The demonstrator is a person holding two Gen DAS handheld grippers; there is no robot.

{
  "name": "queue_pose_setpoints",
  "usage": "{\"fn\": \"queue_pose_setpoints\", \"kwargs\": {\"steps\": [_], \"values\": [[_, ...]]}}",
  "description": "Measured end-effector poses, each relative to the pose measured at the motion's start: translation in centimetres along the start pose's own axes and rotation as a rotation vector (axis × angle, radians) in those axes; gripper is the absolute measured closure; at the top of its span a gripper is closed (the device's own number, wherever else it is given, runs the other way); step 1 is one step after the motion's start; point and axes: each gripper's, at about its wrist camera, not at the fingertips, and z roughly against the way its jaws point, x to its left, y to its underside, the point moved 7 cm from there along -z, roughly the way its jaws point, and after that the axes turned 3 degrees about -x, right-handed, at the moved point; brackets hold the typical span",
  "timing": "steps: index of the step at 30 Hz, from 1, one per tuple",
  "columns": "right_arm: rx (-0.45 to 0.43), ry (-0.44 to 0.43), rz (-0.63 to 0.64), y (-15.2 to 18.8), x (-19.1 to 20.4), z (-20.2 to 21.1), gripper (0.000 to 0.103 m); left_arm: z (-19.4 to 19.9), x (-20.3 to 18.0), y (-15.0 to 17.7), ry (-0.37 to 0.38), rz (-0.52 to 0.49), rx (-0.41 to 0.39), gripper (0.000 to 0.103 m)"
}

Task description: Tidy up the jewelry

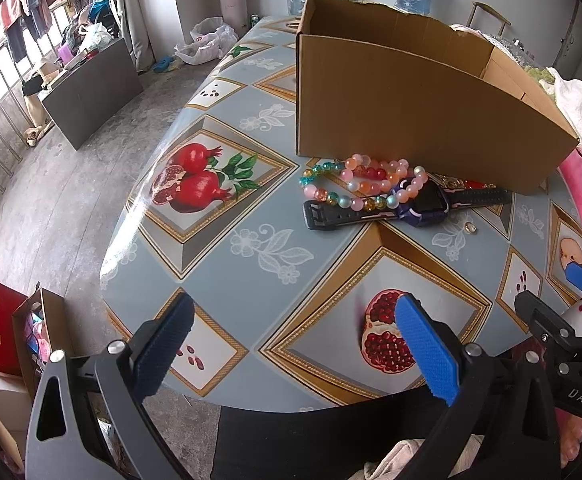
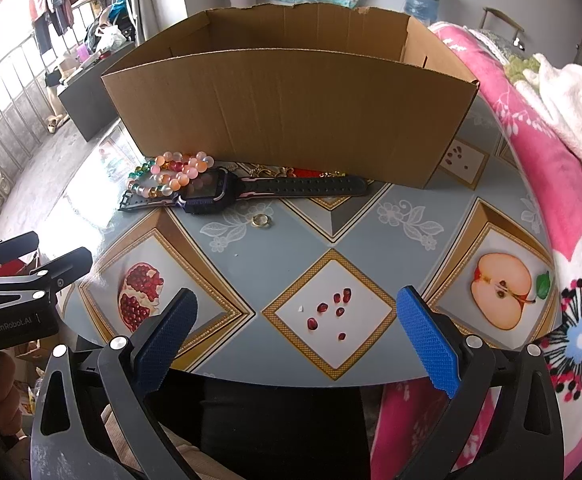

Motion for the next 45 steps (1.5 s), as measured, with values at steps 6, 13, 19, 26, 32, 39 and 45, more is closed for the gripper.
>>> {"fn": "queue_pose_setpoints", "kwargs": {"steps": [6,13,19,26,32,39,45], "values": [[-0.001,0.0,-0.001,0.02,0.0,-0.01,0.007,0.04,0.03,0.02,0.0,-0.001,0.0,0.004],[-0.002,-0.002,0.0,0.05,-0.03,-0.03,0.007,0.02,0.01,0.02,-0.001,0.0,-0.001,0.004],[-0.003,-0.003,0.0,0.04,-0.04,-0.06,0.007,0.02,0.02,0.03,-0.001,-0.001,0.0,0.004],[-0.006,-0.006,-0.001,0.1,-0.07,-0.1,0.007,0.02,0.0,0.05,-0.001,-0.001,0.0,0.004],[-0.009,-0.007,-0.001,0.09,-0.07,-0.13,0.007,0.04,0.0,0.06,-0.001,-0.001,0.0,0.004],[-0.013,-0.008,-0.003,0.07,-0.1,-0.16,0.007,0.0,-0.04,0.06,0.0,-0.001,0.0,0.004],[-0.023,-0.003,-0.013,0.17,0.06,0.14,0.007,-0.02,-0.08,0.13,0.001,-0.002,0.003,0.004]]}}
